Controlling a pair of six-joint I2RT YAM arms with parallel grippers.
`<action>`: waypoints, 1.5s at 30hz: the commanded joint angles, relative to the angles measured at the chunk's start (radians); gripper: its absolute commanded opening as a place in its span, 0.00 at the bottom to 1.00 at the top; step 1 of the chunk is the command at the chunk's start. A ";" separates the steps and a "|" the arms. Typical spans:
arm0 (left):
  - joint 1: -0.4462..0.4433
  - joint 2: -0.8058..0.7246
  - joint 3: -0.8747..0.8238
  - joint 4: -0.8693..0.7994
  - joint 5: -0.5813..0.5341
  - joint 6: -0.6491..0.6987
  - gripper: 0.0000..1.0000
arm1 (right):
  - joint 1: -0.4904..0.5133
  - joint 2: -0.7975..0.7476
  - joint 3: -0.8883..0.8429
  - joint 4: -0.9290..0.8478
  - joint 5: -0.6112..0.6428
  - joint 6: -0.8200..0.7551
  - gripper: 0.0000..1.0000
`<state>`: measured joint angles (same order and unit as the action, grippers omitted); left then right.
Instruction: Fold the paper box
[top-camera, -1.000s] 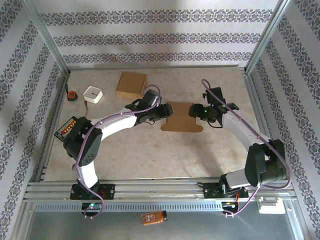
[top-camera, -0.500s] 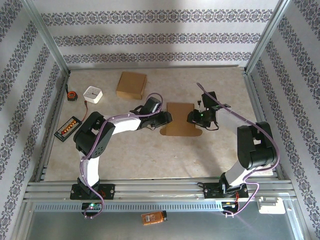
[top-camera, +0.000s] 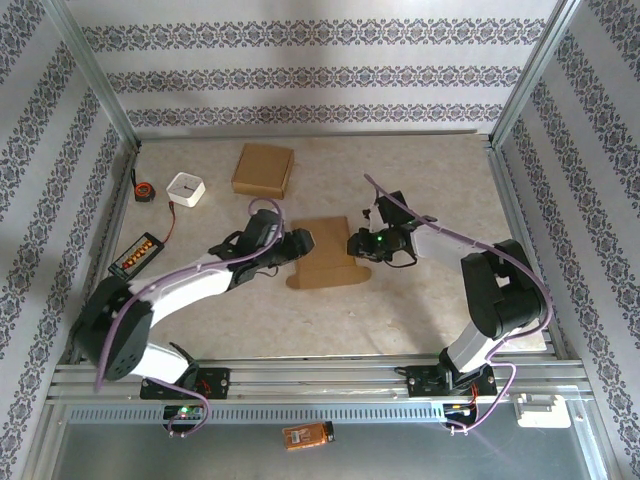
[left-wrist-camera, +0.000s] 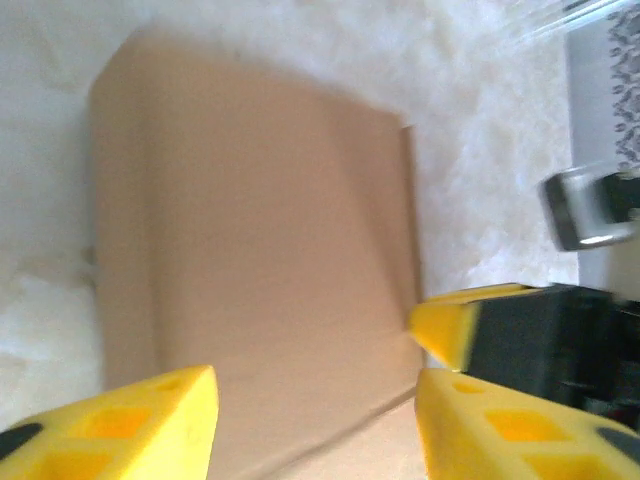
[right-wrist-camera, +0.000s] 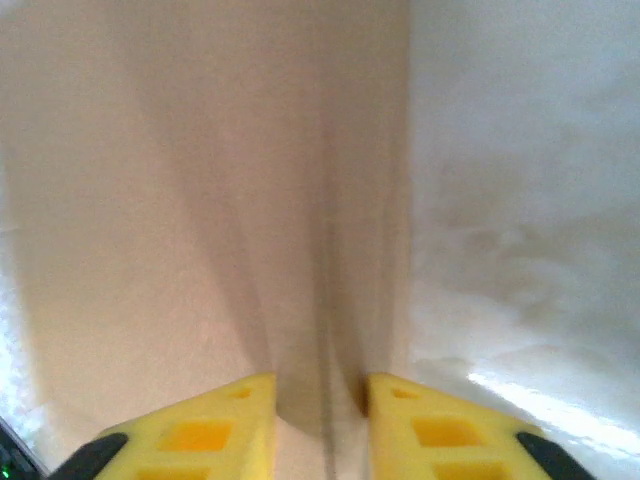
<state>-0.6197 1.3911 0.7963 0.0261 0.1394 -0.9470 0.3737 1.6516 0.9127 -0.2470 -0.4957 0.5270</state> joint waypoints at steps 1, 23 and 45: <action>0.004 -0.102 -0.048 -0.106 -0.148 0.020 0.75 | -0.021 0.028 -0.074 0.059 0.028 0.035 0.21; 0.163 0.106 -0.186 0.389 0.253 -0.087 1.00 | -0.171 0.107 -0.232 0.348 -0.251 0.051 0.14; 0.126 0.411 -0.130 0.937 0.348 -0.363 0.46 | -0.184 -0.015 -0.229 0.279 -0.213 0.076 0.30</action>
<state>-0.4847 1.8606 0.6540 0.9348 0.5087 -1.2903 0.1898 1.6924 0.7166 0.1608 -0.8127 0.5953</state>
